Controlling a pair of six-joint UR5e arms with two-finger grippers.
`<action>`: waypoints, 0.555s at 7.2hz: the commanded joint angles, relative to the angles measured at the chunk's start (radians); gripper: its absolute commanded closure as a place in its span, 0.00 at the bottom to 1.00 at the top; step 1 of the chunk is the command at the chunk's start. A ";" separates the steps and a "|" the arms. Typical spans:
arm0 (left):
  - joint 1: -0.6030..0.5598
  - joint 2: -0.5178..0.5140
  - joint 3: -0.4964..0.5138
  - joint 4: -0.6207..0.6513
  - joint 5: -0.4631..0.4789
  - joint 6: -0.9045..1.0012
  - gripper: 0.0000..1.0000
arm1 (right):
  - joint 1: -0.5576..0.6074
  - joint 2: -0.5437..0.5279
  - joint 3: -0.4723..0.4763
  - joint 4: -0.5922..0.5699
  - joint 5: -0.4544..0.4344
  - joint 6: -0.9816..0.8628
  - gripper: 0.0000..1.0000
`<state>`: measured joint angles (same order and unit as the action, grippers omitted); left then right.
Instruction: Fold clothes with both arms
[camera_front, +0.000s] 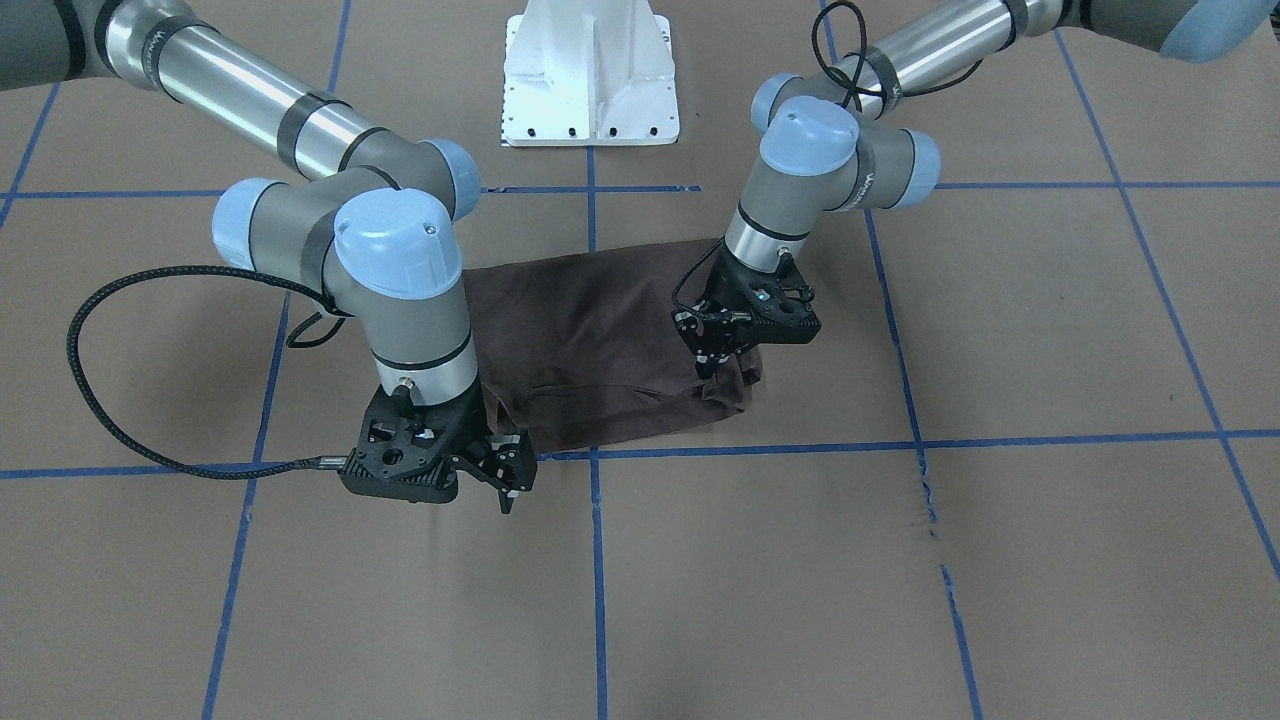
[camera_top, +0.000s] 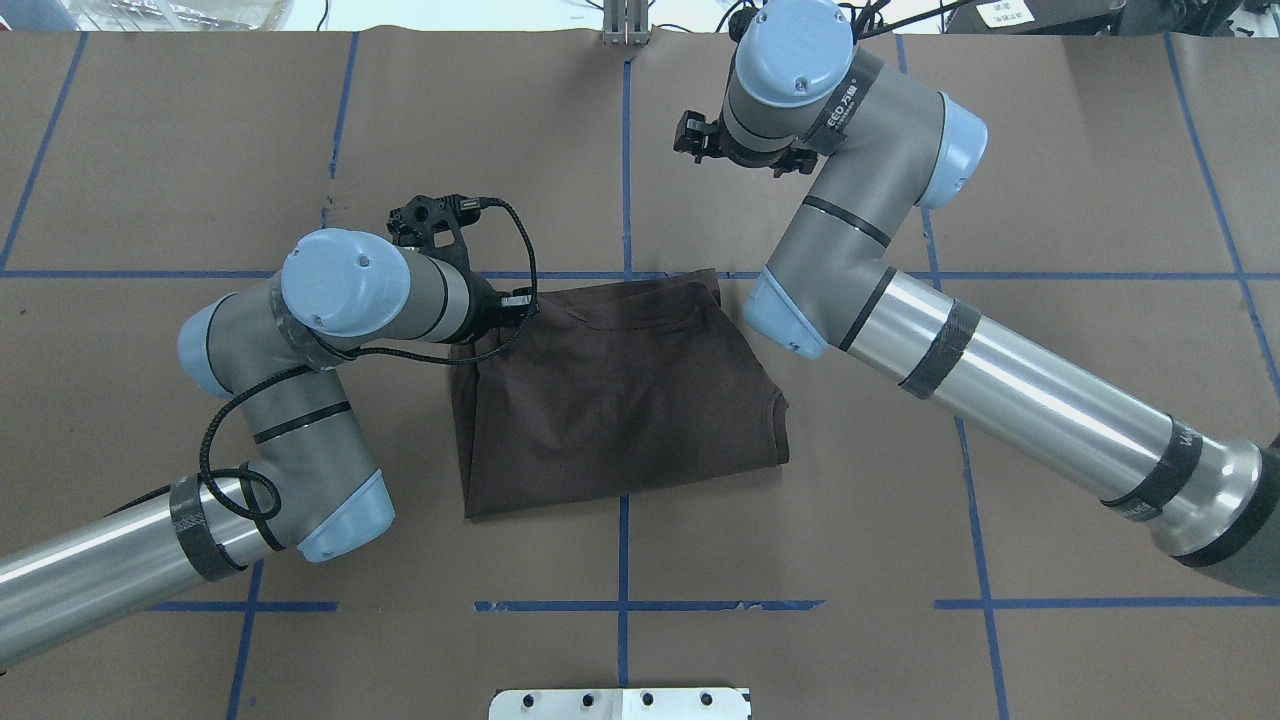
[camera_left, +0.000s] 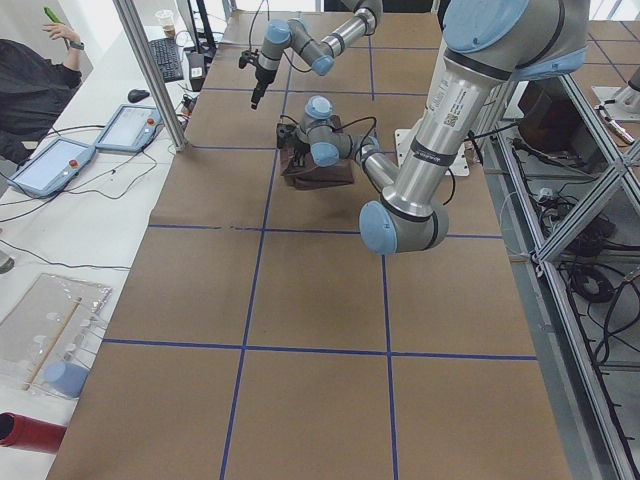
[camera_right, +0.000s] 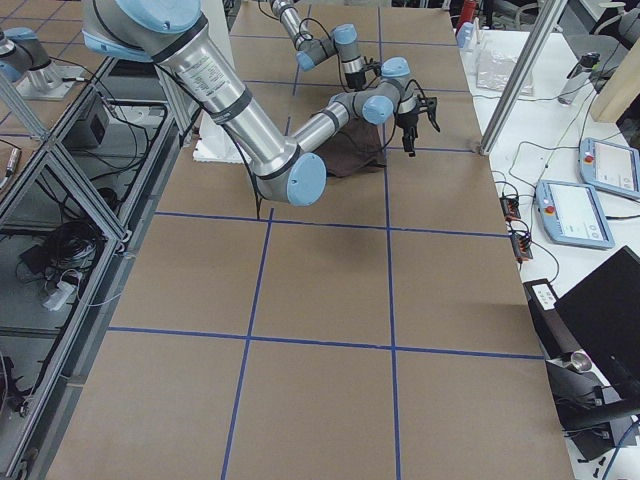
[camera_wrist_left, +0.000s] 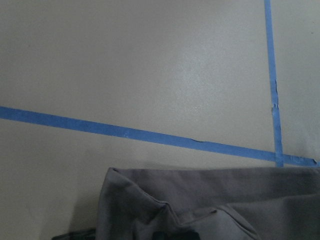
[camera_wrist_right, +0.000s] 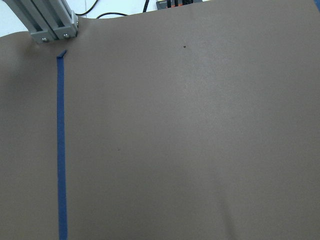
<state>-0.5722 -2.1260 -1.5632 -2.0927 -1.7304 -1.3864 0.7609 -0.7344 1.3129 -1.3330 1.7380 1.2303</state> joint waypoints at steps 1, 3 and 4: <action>-0.003 0.007 -0.006 0.002 0.000 0.012 1.00 | 0.000 -0.002 -0.001 0.000 0.000 0.000 0.00; -0.008 0.030 -0.014 0.003 0.000 0.082 0.61 | 0.000 -0.002 0.000 0.000 -0.002 0.000 0.00; -0.009 0.041 -0.014 0.003 0.000 0.108 0.43 | 0.000 -0.002 -0.001 0.000 -0.003 0.000 0.00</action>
<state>-0.5795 -2.0995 -1.5746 -2.0895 -1.7300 -1.3172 0.7609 -0.7362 1.3121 -1.3330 1.7362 1.2303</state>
